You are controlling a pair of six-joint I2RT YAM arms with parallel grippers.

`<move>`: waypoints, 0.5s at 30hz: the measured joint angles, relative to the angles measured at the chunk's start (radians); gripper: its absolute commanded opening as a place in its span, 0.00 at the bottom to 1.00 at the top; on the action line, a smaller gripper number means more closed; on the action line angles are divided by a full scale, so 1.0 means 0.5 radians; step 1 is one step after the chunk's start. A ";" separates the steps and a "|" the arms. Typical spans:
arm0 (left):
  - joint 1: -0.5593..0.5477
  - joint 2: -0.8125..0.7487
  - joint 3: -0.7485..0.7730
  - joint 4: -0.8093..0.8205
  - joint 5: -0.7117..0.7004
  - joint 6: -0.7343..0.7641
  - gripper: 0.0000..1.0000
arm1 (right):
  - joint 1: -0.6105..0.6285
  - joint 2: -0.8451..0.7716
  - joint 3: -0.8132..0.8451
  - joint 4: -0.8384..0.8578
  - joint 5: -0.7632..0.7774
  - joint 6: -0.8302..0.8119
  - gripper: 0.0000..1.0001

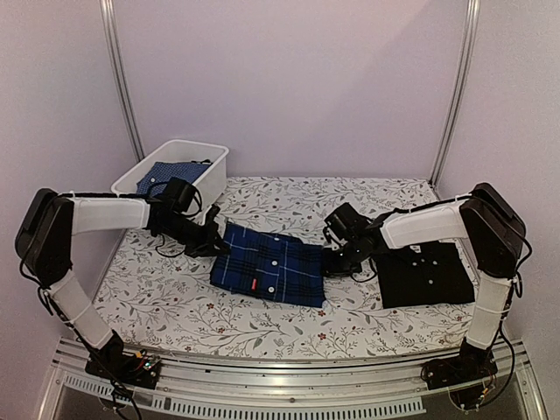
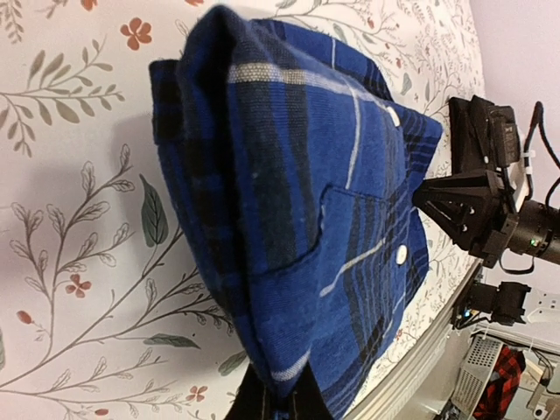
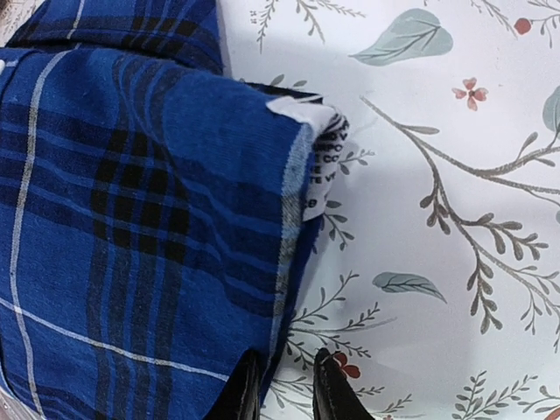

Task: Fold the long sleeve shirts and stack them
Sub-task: Turn over the square-folded shirt at the center of the board.

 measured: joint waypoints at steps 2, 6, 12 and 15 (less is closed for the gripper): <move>0.030 -0.031 0.001 -0.022 0.013 0.027 0.00 | 0.008 0.001 0.012 -0.006 -0.001 -0.002 0.21; 0.081 -0.072 0.031 -0.088 0.046 0.092 0.00 | 0.031 0.065 0.111 -0.028 -0.002 -0.003 0.21; 0.146 -0.105 0.106 -0.216 0.086 0.204 0.00 | 0.101 0.255 0.349 -0.050 -0.002 -0.009 0.20; 0.219 -0.134 0.209 -0.355 0.105 0.295 0.00 | 0.154 0.367 0.513 -0.067 -0.006 -0.010 0.21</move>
